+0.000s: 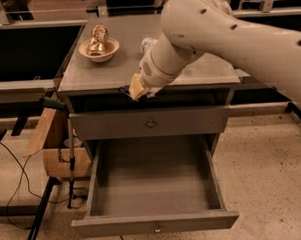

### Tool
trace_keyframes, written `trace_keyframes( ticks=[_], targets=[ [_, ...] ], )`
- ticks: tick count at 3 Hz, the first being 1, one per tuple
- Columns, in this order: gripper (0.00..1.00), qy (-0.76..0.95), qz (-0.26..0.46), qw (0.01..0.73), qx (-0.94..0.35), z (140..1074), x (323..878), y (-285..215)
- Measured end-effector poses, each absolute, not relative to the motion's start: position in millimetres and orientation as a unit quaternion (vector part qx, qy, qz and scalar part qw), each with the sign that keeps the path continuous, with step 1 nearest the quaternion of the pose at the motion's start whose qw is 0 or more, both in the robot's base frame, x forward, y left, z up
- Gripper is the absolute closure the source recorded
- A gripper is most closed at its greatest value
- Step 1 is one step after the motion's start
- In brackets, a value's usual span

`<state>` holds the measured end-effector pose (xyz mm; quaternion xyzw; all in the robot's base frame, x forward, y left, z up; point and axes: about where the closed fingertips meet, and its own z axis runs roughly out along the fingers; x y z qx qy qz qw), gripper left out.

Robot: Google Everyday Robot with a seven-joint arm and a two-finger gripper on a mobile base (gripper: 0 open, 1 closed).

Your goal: Place rxbar blueberry into middle drawer

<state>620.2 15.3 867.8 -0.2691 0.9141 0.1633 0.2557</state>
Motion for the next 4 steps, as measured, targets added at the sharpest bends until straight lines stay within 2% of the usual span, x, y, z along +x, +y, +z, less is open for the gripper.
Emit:
trace_keyframes(
  ticks=[2, 4],
  targets=[
    [1.00, 0.931, 0.215, 0.168, -0.243, 746, 560, 41],
    [1.00, 0.954, 0.248, 0.081, -0.146, 607, 564, 59]
  ],
)
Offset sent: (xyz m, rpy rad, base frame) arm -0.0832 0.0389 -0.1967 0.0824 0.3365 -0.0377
